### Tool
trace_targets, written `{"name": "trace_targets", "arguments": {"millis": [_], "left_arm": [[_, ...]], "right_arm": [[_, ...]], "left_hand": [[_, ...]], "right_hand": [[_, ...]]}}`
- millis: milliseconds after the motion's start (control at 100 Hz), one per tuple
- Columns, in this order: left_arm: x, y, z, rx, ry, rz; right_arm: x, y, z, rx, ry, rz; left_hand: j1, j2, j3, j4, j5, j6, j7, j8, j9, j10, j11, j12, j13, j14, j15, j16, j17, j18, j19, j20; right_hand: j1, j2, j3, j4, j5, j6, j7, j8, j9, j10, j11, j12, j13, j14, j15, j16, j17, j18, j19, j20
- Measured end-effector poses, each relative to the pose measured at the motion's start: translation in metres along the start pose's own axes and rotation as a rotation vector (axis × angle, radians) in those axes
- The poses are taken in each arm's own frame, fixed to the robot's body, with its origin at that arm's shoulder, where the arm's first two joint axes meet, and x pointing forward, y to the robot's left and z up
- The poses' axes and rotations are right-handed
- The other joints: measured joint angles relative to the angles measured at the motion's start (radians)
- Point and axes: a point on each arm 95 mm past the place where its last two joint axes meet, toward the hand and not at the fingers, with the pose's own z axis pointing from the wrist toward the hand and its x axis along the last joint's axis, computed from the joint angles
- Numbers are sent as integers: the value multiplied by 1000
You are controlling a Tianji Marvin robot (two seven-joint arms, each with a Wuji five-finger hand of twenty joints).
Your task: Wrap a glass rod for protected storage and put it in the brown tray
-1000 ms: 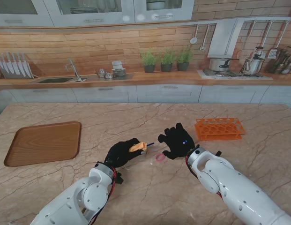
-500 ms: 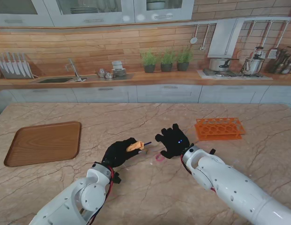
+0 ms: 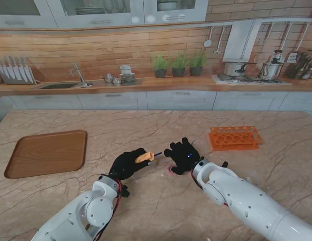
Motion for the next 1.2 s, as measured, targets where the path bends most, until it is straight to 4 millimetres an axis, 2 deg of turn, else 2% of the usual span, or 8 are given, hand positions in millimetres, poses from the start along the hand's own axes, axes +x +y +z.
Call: {"name": "trace_targets", "arguments": {"millis": [280, 330, 420, 480, 610, 940, 1100, 1200], "left_arm": [[-1, -1, -1, 0, 0, -4], [-1, -1, -1, 0, 0, -5], [-1, 0, -1, 1, 0, -5], [-1, 0, -2, 1, 0, -5], [-1, 0, -2, 0, -1, -5], [-1, 4, 0, -24, -25, -10], [0, 8, 1, -53, -31, -11], [0, 9, 1, -59, -34, -12]], "right_arm": [[8, 0, -9, 5, 10, -8], [9, 0, -10, 4, 13, -7], [10, 0, -13, 2, 27, -4], [11, 0, -15, -2, 42, 7], [8, 5, -19, -23, 54, 35], [0, 37, -37, -148, 47, 142], [0, 55, -45, -87, -13, 484], [4, 62, -48, -82, -16, 427]], "left_hand": [[0, 0, 0, 0, 0, 0, 0, 0, 0, 0, 0, 0, 0, 0, 0, 0, 0, 1, 0, 0], [0, 0, 0, 0, 0, 0, 0, -1, 0, 0, 0, 0, 0, 0, 0, 0, 0, 1, 0, 0], [0, 0, 0, 0, 0, 0, 0, -7, 0, 0, 0, 0, 0, 0, 0, 0, 0, 1, 0, 0], [0, 0, 0, 0, 0, 0, 0, -7, 0, 0, 0, 0, 0, 0, 0, 0, 0, 1, 0, 0], [0, 0, 0, 0, 0, 0, 0, -7, 0, 0, 0, 0, 0, 0, 0, 0, 0, 1, 0, 0], [3, 0, 0, 0, 0, 11, 0, -8, 0, 0, 0, -1, 0, 0, 0, 0, 0, 1, 0, -1], [3, 0, 0, 0, 0, 11, 0, -8, 0, 0, 0, -1, 0, 0, 0, 0, 0, 1, 0, -1], [3, 0, 0, 0, 0, 11, 0, -8, 0, 0, 0, -1, 0, 0, 0, 0, 0, 2, 0, -1]], "right_hand": [[4, -9, 44, 4, 11, -3, 66, 9, -16, 0, 0, 0, 2, -1, 0, -9, -1, 0, 0, -9], [9, -9, 57, 3, 60, -37, 124, 18, -16, 0, 0, 0, 2, -2, 0, -9, -2, -1, 0, -9], [88, -8, 65, -24, 158, -176, 317, -73, 3, 0, 11, 0, 2, -4, 0, -10, -2, -1, 0, -14], [110, 21, 64, -28, 220, -217, 359, -87, 41, -2, 10, 0, 2, -5, 0, -10, -11, -2, 0, -14], [121, 41, 62, -48, 239, -218, 370, -102, 73, -13, 10, 0, 3, -7, 0, -10, -13, -2, 0, -15], [120, 41, 63, -47, 280, -230, 370, -107, 147, -26, 7, -9, 40, -11, 3, -10, 1, -2, 0, -21], [121, -24, 66, -46, 369, -217, 350, -130, 216, -23, -18, -11, 64, 6, -11, -10, 3, 0, -5, -21], [121, -20, 66, -46, 378, -210, 331, -137, 221, -24, -25, -11, 64, 6, -12, -10, 3, 0, -17, -21]]}}
